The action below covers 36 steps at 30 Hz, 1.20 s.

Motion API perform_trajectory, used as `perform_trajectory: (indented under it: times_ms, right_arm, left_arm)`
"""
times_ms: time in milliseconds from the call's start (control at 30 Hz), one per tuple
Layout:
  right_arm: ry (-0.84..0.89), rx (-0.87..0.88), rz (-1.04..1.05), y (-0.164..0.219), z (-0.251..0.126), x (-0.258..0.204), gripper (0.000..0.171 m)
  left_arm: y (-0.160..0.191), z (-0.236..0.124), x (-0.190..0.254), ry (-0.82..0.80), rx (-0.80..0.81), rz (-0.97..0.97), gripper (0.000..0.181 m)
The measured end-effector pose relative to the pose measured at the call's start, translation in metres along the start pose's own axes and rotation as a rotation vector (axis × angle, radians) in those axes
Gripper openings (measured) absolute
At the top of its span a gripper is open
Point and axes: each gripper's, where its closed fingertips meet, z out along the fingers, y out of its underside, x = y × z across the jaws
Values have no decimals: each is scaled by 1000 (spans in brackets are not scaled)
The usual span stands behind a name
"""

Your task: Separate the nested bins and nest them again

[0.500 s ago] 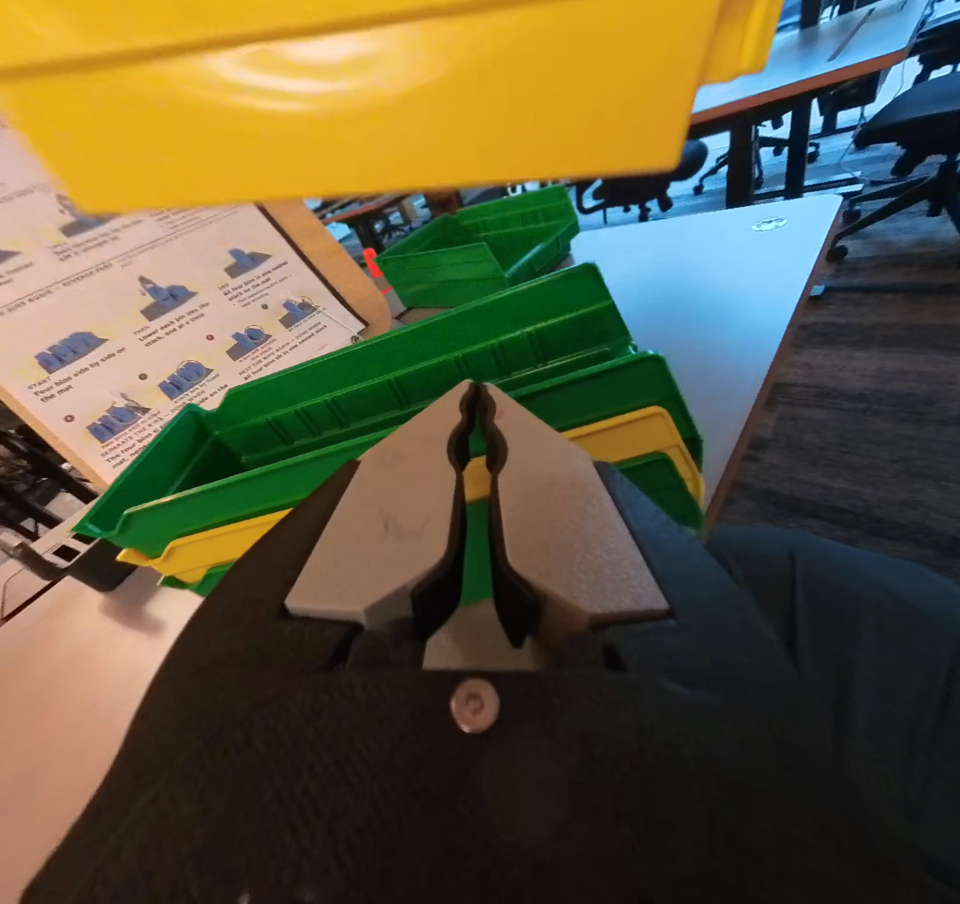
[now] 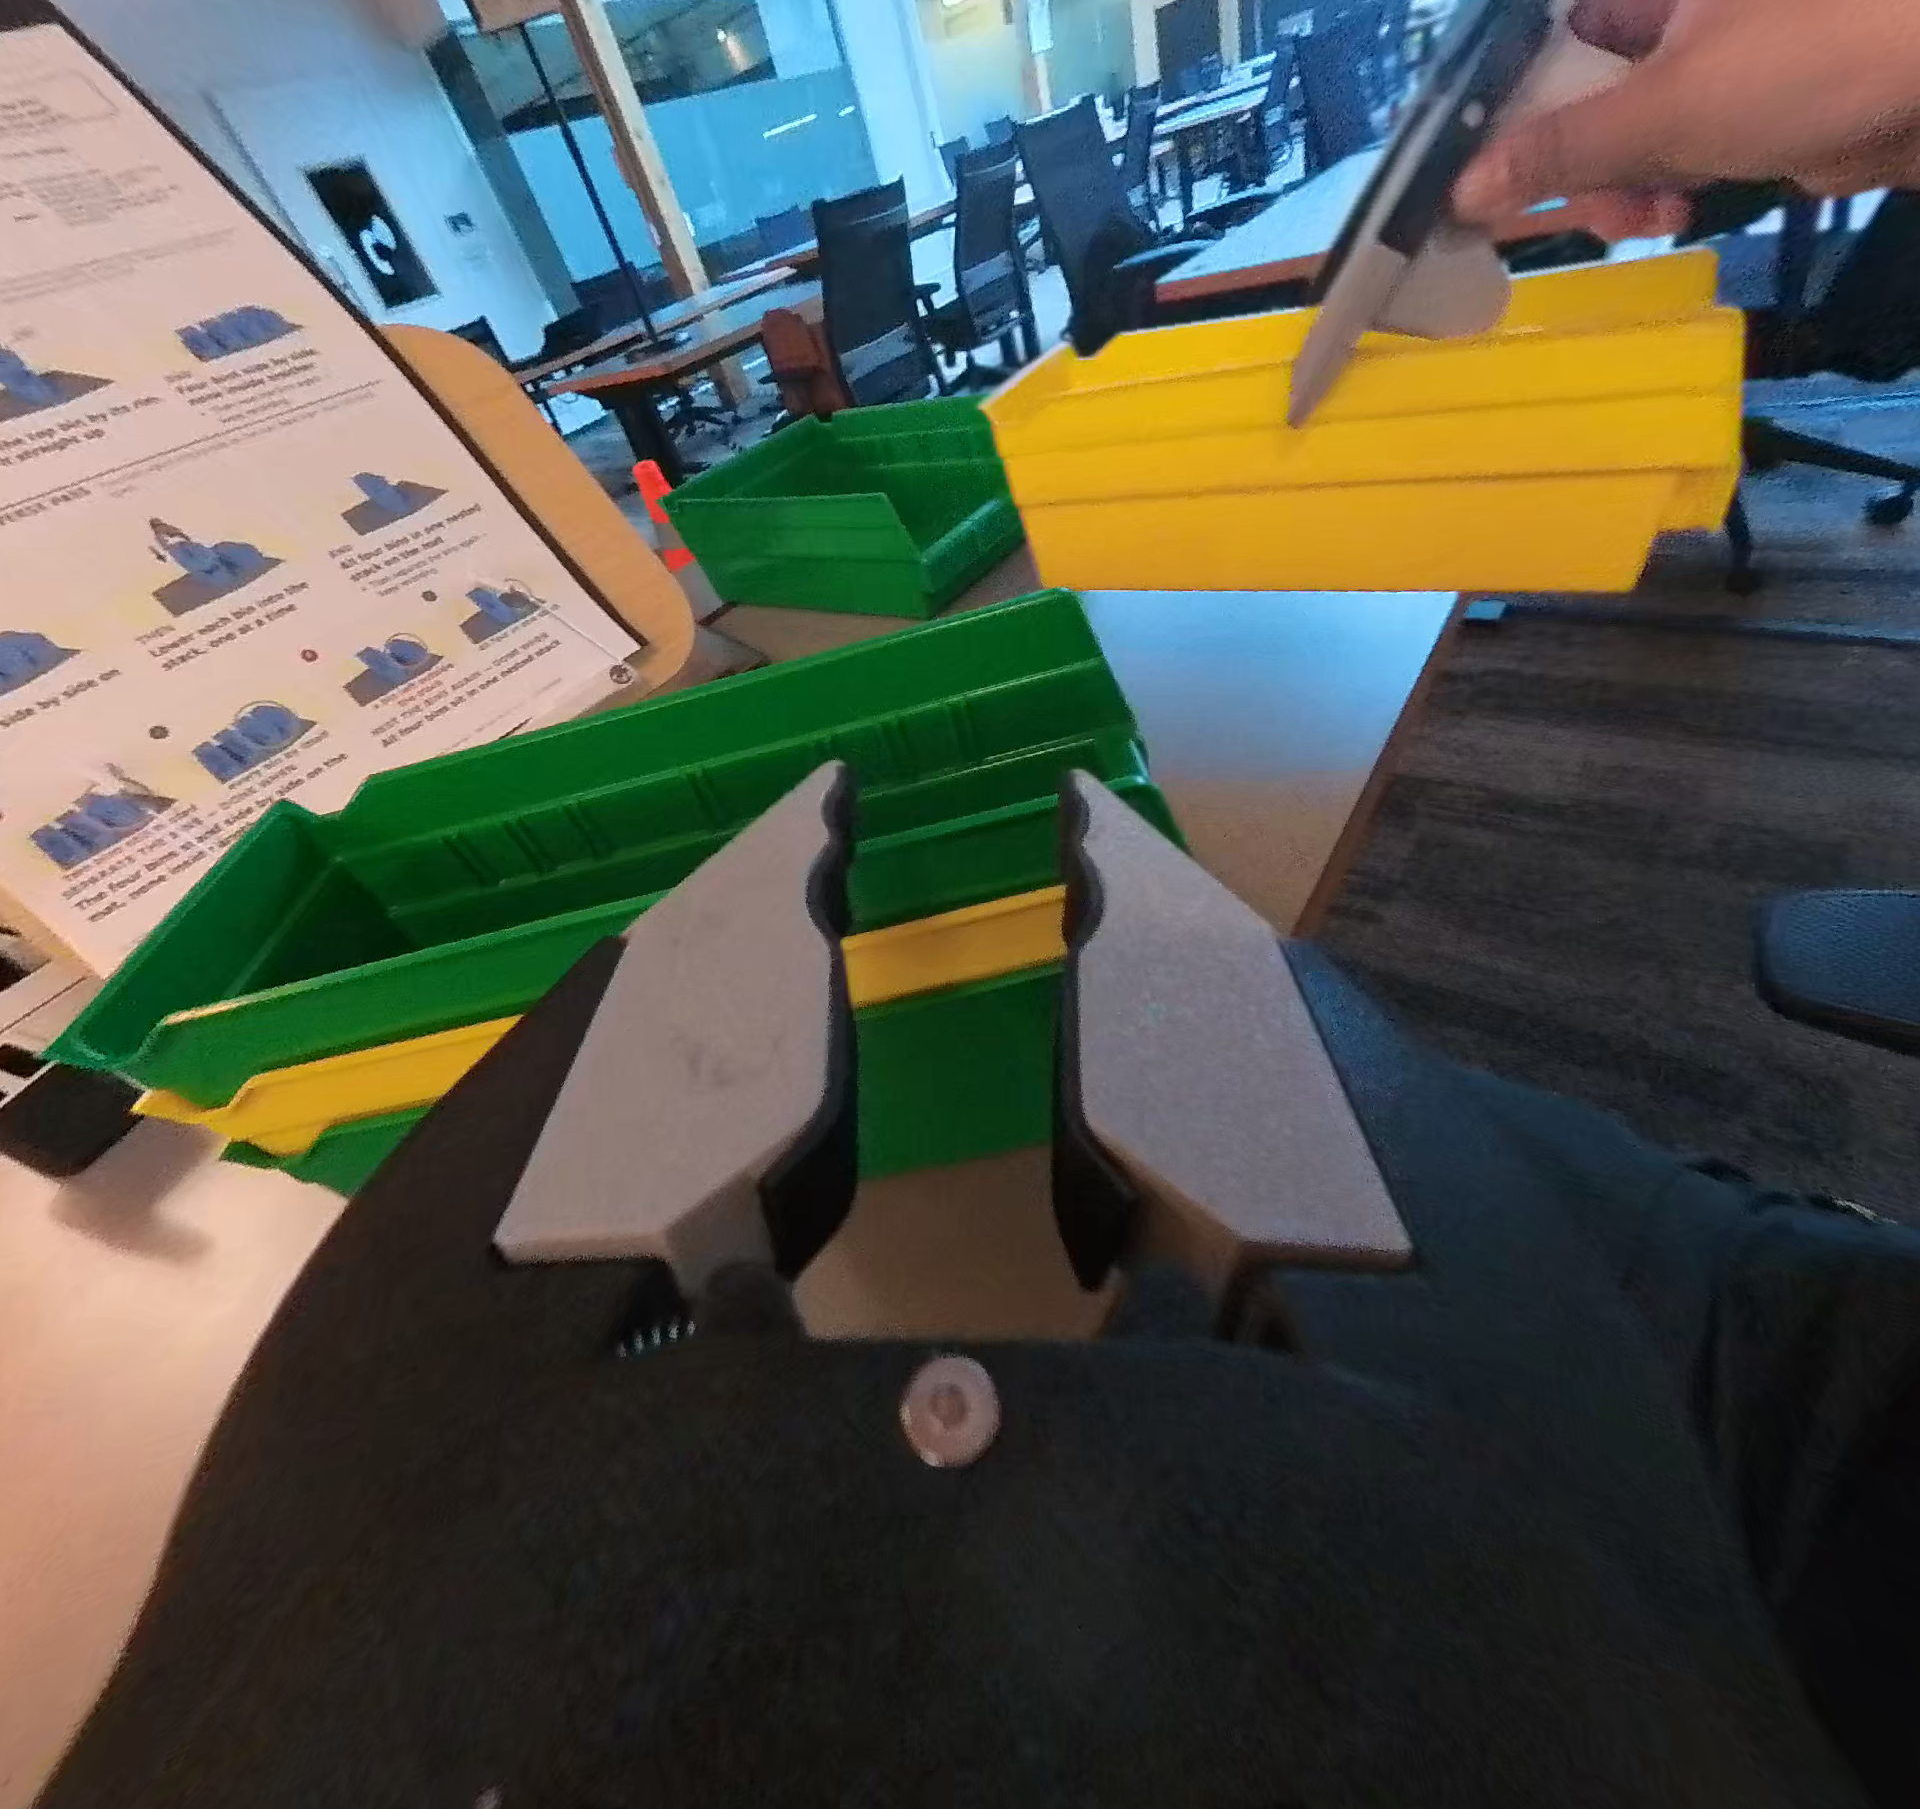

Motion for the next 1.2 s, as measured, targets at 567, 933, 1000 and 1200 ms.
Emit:
perform_trajectory:
  times_ms: [567,933,1000,1200]
  right_arm:
    - [331,48,175,-14,24,117,109]
    - [-256,127,-42,-113,3,-136,131]
    - [-319,116,-110,-123,6,-183,141]
    - [-385,-36,-298,-124,39,-280,154]
  left_arm:
    - [10,-70,-119,-289,24,-36,32]
    - [40,-39,-98,-177,-54,14,33]
    - [43,-32,-92,-162,-64,24,38]
    - [49,-19,-73,-120,-70,146,39]
